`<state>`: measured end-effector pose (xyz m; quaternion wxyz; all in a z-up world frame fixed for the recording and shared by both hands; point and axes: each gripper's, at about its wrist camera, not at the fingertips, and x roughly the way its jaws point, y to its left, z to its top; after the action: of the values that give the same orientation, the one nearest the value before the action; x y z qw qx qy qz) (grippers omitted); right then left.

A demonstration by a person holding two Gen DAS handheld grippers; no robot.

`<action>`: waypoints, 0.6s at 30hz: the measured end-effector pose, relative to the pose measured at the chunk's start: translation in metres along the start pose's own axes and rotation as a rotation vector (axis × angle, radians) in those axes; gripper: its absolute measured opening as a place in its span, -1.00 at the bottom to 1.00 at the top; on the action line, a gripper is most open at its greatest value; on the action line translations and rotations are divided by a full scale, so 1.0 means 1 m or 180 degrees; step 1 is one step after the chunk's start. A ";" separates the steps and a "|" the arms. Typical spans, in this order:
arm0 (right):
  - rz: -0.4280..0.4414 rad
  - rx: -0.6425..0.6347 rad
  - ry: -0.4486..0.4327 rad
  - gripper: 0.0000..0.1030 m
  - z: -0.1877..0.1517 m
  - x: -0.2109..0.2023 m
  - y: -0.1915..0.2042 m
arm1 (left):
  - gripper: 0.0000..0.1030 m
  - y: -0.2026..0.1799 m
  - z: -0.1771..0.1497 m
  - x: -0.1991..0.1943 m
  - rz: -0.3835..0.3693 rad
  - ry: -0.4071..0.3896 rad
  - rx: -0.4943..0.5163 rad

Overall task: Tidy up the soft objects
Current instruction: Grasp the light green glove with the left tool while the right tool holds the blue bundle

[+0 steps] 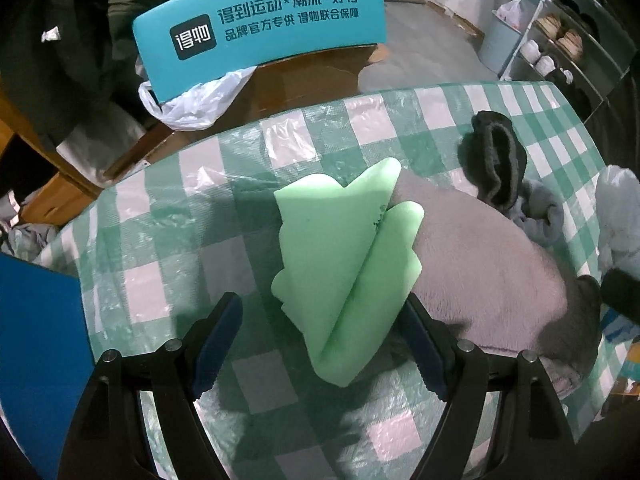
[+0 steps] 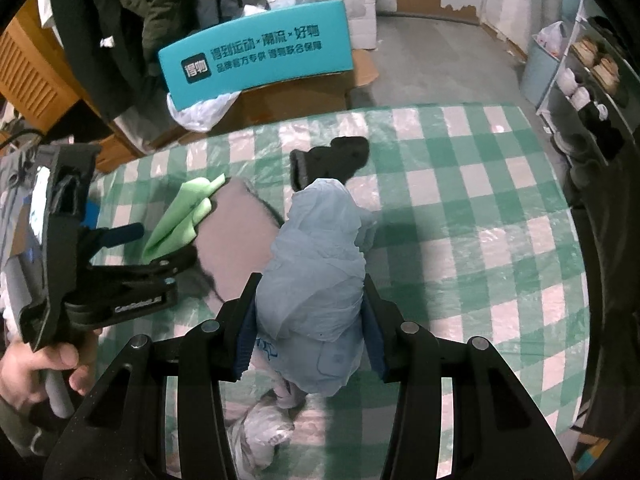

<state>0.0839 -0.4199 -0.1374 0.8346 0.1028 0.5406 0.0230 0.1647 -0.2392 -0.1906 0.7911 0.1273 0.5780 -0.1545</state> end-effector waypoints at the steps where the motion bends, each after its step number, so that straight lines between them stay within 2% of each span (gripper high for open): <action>1: 0.0006 -0.0008 0.0008 -0.13 0.001 0.001 0.002 | 0.58 0.001 0.001 0.001 -0.0024 -0.0007 -0.0012; 4: 0.0024 -0.0027 0.0019 -0.13 0.001 0.003 0.006 | 0.55 0.005 0.004 0.004 -0.0115 -0.0032 -0.0099; 5: 0.0028 -0.0030 0.0021 -0.13 0.002 0.003 0.007 | 0.39 0.006 0.005 0.004 -0.0165 -0.0054 -0.0135; 6: 0.0033 -0.0031 0.0023 -0.13 0.002 0.003 0.007 | 0.16 0.007 0.004 0.004 -0.0213 -0.0071 -0.0160; 7: 0.0041 -0.0035 0.0027 -0.13 0.002 0.004 0.008 | 0.03 0.008 0.004 0.004 -0.0279 -0.0077 -0.0181; 9: 0.0052 -0.0044 0.0036 -0.13 0.001 0.005 0.009 | -0.33 0.009 0.004 0.004 -0.0402 -0.0068 -0.0193; 14: 0.0050 -0.0079 0.0081 -0.13 0.000 0.009 0.012 | -0.53 0.003 0.001 -0.006 -0.0272 -0.0184 -0.0072; 18: 0.0044 -0.0111 0.0090 -0.13 -0.001 0.009 0.015 | -0.57 0.006 -0.001 -0.013 -0.0228 -0.0239 -0.0081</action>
<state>0.0883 -0.4036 -0.1430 0.8284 0.0917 0.5511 0.0397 0.1629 -0.2325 -0.1786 0.8078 0.0905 0.5540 -0.1801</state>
